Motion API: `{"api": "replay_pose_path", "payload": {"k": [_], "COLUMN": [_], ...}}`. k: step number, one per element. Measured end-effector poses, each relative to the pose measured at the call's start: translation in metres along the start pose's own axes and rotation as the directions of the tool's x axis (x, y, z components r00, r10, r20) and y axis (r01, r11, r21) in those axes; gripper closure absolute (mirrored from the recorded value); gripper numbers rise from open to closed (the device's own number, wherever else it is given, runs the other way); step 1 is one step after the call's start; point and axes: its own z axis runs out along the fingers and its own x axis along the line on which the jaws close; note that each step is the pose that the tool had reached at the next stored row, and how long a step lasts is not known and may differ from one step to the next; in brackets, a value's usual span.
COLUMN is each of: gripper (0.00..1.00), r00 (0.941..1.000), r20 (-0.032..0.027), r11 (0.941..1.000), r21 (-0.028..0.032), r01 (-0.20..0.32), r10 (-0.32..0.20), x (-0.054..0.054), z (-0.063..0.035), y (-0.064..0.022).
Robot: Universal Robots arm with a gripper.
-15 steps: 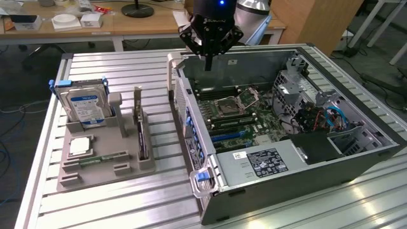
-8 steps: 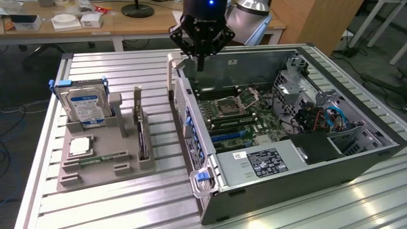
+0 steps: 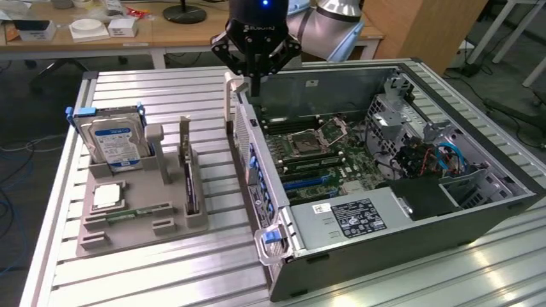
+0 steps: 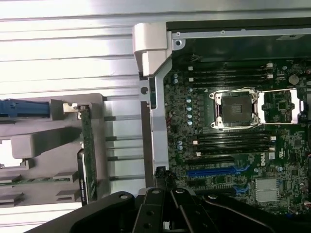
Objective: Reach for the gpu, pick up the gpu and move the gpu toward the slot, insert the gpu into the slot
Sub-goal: 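Reach for the gpu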
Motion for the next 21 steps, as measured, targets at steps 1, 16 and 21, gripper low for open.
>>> {"api": "replay_pose_path", "payload": {"k": [1, 16, 21], "gripper": [0.9, 0.9, 0.9], "r00": [1.0, 1.0, 1.0], "r20": [-0.0001, 0.0, 0.0], "r11": [1.0, 1.0, 1.0], "r21": [0.0001, 0.0, 0.0], "r01": [0.0, 0.0, 0.0], "r10": [0.0, 0.0, 0.0], "x": [0.002, 0.037, 0.048], "z": [-0.0001, -0.001, -0.0013], "y": [-0.0002, -0.0028, -0.0036]}}
